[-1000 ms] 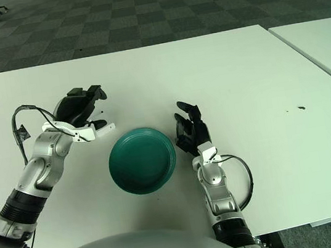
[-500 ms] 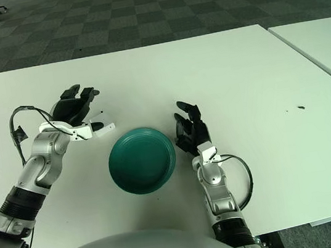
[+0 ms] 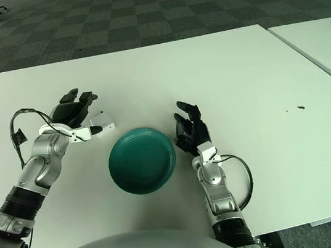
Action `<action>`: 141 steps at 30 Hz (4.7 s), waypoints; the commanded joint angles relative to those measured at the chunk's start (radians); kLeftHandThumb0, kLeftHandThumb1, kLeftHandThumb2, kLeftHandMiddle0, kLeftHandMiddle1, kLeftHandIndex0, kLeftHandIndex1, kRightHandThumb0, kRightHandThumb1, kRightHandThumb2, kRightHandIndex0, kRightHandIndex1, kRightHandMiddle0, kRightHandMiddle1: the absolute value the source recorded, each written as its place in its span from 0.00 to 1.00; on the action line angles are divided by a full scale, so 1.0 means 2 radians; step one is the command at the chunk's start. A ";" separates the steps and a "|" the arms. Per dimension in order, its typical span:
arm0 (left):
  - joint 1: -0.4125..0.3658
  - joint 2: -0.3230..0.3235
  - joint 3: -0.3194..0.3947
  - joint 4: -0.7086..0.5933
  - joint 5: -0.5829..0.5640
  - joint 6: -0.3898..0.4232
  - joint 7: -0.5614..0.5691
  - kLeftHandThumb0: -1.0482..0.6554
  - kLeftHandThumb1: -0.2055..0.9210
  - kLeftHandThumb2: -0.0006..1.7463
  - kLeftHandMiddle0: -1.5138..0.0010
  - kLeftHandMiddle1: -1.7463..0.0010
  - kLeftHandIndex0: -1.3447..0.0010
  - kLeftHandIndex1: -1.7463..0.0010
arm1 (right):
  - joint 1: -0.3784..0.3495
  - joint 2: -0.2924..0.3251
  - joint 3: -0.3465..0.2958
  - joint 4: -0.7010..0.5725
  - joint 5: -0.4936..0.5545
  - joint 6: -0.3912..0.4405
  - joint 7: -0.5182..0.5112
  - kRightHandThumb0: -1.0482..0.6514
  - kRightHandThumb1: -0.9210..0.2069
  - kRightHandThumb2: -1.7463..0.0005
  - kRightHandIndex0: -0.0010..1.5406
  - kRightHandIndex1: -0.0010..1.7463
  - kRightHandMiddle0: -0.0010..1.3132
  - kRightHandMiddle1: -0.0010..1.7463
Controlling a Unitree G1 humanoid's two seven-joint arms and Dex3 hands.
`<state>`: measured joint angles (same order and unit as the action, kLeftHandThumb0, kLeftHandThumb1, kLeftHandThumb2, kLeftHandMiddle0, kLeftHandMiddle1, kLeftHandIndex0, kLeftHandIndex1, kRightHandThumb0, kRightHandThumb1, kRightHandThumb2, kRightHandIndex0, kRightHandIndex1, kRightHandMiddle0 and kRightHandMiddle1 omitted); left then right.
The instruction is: Put the charger into the plate.
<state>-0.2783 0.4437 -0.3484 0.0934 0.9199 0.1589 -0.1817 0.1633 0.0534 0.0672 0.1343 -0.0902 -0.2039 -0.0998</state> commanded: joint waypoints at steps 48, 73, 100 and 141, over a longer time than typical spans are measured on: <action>-0.053 -0.066 -0.026 0.166 -0.076 0.002 0.033 0.00 1.00 0.36 0.81 0.99 1.00 0.56 | 0.039 -0.002 -0.003 0.055 0.002 0.055 0.002 0.23 0.00 0.51 0.33 0.01 0.02 0.48; -0.083 -0.080 -0.047 0.260 -0.078 0.007 0.084 0.00 1.00 0.42 0.73 0.96 0.96 0.48 | 0.036 -0.005 -0.004 0.059 0.002 0.054 0.004 0.23 0.00 0.51 0.34 0.01 0.02 0.48; -0.076 -0.078 -0.054 0.253 -0.087 0.008 0.125 0.56 0.56 0.67 0.68 0.01 0.69 0.01 | 0.037 -0.006 -0.004 0.060 0.001 0.053 0.002 0.23 0.00 0.51 0.34 0.01 0.03 0.47; -0.019 -0.059 0.014 -0.015 -0.125 0.006 0.118 0.62 0.37 0.83 0.55 0.01 0.65 0.00 | 0.039 -0.001 -0.001 0.055 -0.002 0.054 -0.003 0.22 0.00 0.51 0.35 0.01 0.03 0.48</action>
<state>-0.3168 0.3083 -0.3402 0.1660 0.6566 0.1751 0.0682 0.1598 0.0489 0.0687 0.1406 -0.0923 -0.2079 -0.1053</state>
